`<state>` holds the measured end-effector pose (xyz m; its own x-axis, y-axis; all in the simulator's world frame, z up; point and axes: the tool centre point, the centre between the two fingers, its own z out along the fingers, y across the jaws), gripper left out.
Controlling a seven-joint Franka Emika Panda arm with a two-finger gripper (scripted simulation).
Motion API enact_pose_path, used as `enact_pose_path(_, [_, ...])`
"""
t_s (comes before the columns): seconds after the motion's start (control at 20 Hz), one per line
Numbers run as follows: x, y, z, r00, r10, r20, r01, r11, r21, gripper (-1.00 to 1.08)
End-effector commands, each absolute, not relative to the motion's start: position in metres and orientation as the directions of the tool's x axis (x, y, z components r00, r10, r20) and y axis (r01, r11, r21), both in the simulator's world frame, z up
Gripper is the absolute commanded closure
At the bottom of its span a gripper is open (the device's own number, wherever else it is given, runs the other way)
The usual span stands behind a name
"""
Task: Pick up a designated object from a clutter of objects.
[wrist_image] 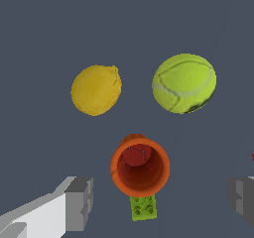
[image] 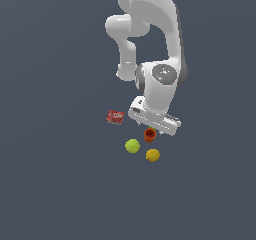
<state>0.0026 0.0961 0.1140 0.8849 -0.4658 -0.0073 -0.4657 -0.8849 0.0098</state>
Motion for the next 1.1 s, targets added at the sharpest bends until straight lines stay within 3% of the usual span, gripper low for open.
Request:
enact_pose_path(0.0, [0.002, 0.100, 0.104, 0.868, -0.496, -0.004, -0.496, -0.868, 0.006, -0.92])
enact_pose_path(1.05, [-0.002, 0.106, 0.057, 0.841, -0.542, 0.000, -0.542, -0.841, 0.000, -0.92])
